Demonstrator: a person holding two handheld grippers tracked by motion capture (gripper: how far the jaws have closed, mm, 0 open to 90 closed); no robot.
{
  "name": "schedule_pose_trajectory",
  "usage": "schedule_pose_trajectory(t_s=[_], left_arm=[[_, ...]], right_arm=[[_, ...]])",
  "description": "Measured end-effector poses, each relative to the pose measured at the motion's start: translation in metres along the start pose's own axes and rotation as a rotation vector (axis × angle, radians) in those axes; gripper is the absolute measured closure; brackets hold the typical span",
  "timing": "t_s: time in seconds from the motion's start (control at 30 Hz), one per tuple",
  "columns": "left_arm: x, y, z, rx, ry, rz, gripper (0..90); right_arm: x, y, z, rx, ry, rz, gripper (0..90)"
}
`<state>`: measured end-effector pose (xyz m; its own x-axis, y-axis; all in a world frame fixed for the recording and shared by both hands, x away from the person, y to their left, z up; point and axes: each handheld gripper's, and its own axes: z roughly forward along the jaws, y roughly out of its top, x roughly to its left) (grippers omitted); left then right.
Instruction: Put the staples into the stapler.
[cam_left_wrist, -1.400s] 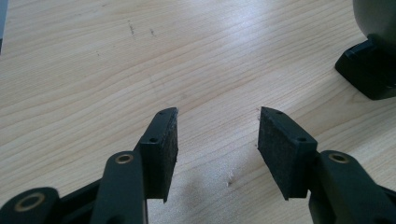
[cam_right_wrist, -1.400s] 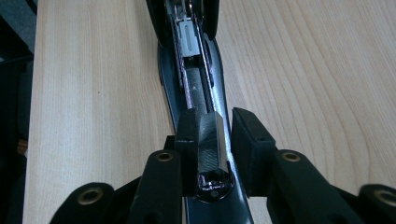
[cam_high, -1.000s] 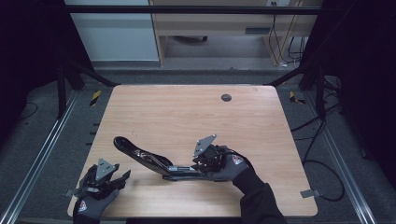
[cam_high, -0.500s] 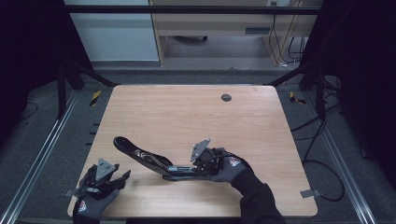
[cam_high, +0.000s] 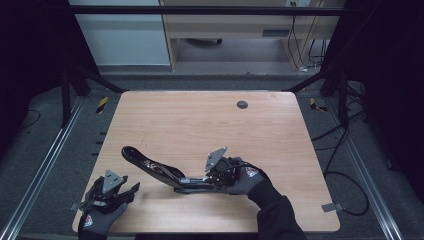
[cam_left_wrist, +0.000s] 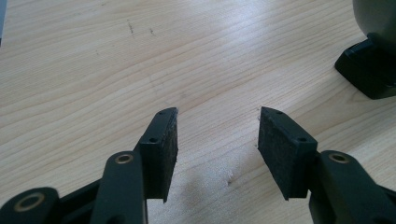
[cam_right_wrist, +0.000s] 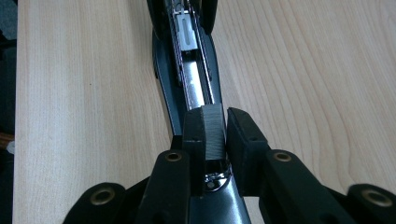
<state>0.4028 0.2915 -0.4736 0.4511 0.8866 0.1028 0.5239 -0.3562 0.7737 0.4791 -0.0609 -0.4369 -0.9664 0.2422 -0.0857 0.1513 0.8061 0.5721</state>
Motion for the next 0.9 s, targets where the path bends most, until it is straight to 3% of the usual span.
schedule_pose_trajectory(t_s=[0.33, 0.7, 0.9], left_arm=[[0.0, 0.0, 0.0, 0.0, 0.0, 0.0, 47.4], [0.0, 0.0, 0.0, 0.0, -0.001, 0.0, 47.4], [0.0, 0.0, 0.0, 0.0, 0.0, 0.0, 47.4]], right_arm=[[0.001, 0.002, 0.003, 0.017, -0.005, 0.006, 78.0], [-0.001, 0.003, -0.005, -0.027, 0.008, -0.004, 78.6], [-0.002, 0.002, -0.01, -0.052, 0.038, -0.011, 78.5]])
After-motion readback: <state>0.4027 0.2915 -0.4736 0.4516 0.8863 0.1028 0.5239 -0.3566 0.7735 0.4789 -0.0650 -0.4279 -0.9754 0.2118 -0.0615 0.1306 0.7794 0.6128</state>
